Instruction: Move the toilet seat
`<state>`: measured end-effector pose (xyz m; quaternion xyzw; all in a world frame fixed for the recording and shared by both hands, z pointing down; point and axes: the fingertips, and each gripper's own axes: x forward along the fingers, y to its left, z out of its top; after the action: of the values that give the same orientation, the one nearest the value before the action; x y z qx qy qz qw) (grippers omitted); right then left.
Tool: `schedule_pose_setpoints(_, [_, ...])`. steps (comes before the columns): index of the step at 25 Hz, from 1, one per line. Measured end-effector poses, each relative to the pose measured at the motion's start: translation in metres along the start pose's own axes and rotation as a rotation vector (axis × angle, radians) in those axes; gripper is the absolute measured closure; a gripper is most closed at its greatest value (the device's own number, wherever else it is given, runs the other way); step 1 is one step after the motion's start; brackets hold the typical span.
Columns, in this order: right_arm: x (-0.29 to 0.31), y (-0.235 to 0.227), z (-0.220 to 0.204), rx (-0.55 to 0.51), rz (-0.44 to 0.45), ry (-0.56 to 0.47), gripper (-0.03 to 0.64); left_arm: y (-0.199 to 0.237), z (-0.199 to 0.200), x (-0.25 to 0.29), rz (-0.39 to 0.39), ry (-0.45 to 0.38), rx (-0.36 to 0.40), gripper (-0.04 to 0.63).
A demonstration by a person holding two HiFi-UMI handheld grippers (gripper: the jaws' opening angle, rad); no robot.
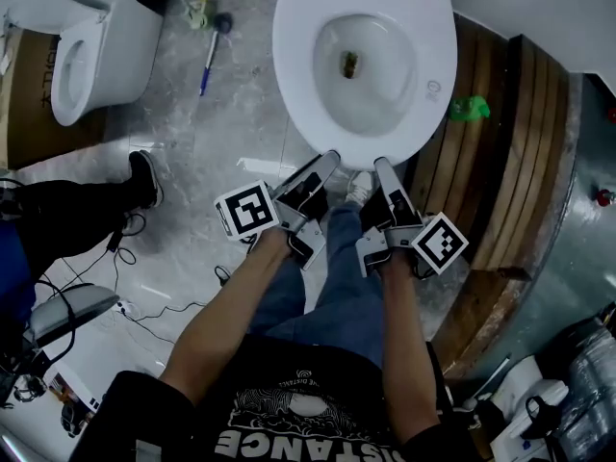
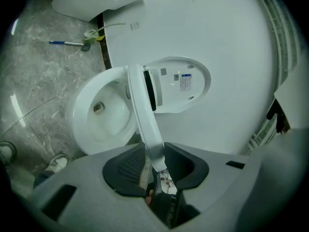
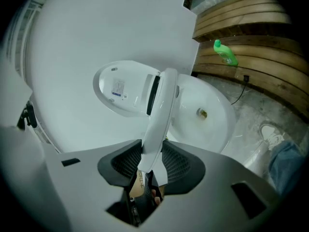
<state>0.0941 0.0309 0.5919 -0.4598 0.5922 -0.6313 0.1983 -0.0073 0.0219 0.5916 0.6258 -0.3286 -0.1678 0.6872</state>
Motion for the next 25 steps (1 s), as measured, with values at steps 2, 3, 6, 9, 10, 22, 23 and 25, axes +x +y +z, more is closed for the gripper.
schedule_pose_setpoints(2, [-0.003,0.014,0.004,0.015,0.005,-0.004,0.477,-0.015,0.003,-0.001,-0.003,-0.006,0.008,0.468])
schedule_pose_setpoints(3, [-0.005,0.020,0.007,0.017,0.004,-0.003,0.479,-0.023,0.004,-0.002,-0.005,-0.012,0.011,0.468])
schedule_pose_setpoints(6, [-0.007,0.034,0.016,0.018,-0.016,0.015,0.479,-0.043,0.010,0.001,-0.014,-0.038,0.000,0.468])
schedule_pose_setpoints(9, [-0.007,0.049,0.022,0.035,-0.021,0.035,0.479,-0.061,0.015,0.003,-0.021,-0.060,-0.032,0.468])
schedule_pose_setpoints(10, [-0.007,0.055,0.024,0.034,-0.019,0.042,0.480,-0.067,0.017,0.003,-0.022,-0.065,-0.031,0.468])
schedule_pose_setpoints(22, [-0.003,0.118,0.053,0.117,0.066,0.074,0.477,-0.130,0.037,0.011,-0.039,-0.117,-0.018,0.462])
schedule_pose_setpoints(23, [-0.003,0.124,0.055,0.128,0.075,0.071,0.477,-0.136,0.039,0.011,-0.047,-0.124,-0.015,0.460])
schedule_pose_setpoints(25, [-0.003,0.135,0.058,0.142,0.091,0.070,0.477,-0.148,0.042,0.011,-0.067,-0.143,-0.015,0.459])
